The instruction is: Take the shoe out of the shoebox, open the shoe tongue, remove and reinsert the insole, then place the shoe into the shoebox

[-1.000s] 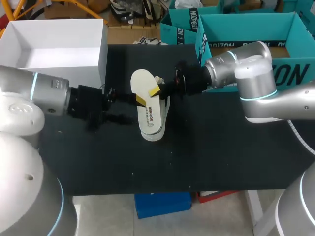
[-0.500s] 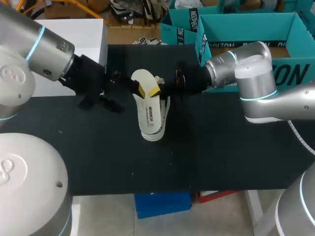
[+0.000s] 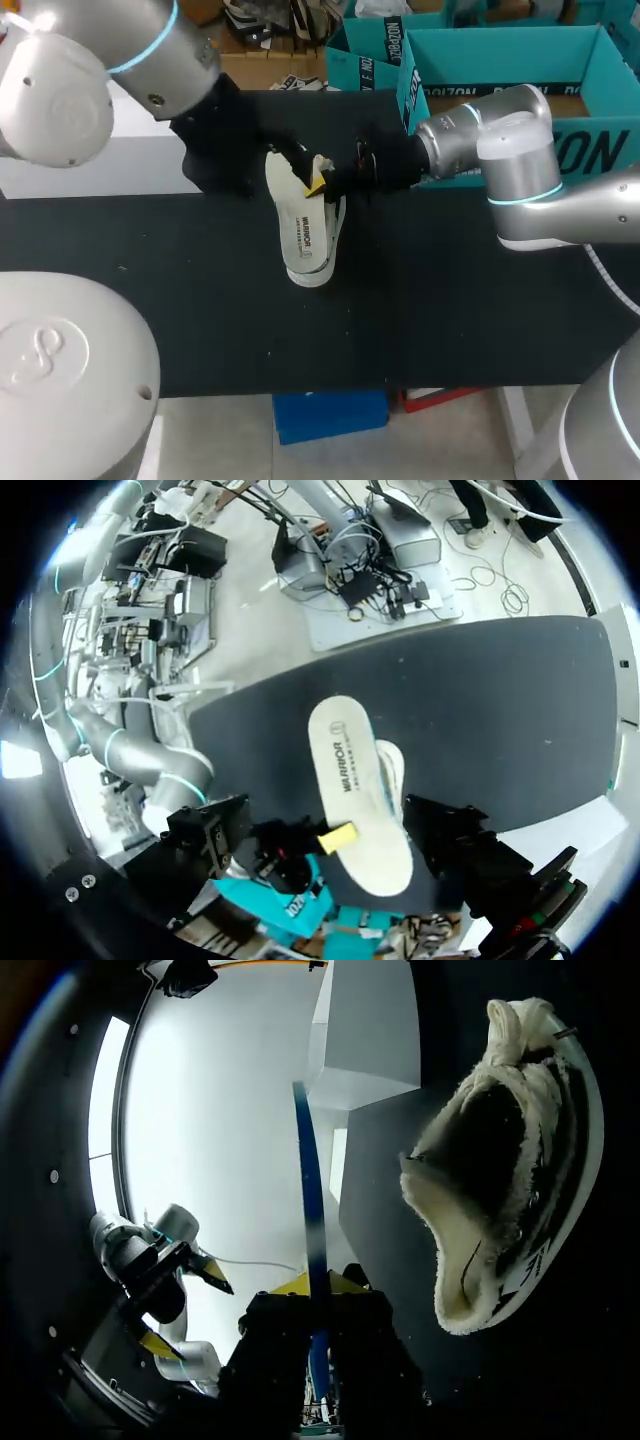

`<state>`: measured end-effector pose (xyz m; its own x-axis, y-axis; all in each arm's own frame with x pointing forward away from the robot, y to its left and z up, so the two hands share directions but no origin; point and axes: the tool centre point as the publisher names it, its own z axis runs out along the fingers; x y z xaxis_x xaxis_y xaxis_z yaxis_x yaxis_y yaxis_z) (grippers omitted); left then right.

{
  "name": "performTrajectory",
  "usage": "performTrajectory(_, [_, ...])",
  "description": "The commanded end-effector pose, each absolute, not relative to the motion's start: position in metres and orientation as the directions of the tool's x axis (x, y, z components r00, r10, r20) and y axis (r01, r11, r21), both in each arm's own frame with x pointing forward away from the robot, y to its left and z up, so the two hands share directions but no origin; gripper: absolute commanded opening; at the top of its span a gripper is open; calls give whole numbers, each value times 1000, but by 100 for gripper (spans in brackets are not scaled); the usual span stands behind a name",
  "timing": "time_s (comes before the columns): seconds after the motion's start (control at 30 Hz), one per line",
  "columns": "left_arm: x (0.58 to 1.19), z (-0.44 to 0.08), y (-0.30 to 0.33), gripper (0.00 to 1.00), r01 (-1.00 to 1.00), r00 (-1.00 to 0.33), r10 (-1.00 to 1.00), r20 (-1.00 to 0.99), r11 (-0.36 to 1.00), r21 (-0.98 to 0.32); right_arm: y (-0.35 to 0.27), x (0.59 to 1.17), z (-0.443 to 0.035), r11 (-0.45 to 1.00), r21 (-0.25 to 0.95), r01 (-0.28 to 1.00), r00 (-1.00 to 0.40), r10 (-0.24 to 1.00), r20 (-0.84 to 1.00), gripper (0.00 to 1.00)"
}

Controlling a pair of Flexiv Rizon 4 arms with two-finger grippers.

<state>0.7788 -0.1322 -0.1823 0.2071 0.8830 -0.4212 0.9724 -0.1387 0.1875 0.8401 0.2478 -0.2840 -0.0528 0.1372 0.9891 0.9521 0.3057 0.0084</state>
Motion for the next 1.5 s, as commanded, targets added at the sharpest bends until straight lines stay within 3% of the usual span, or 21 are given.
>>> performTrajectory(0.03, [775,-180,-136,100,953,123,975,186,-168,252,249,841,-285,306,8,952,-53,139,989,0])
performTrajectory(0.2, [775,-180,-136,100,953,123,975,186,-168,252,249,841,-285,306,8,952,-53,139,989,0])
performTrajectory(0.83, [782,-194,-151,100,976,-69,992,103,46,211,249,841,-285,306,8,952,-53,139,989,0])
performTrajectory(1.5, [790,-202,-155,100,974,-83,997,-5,82,211,249,841,-285,306,8,952,-53,139,989,0])
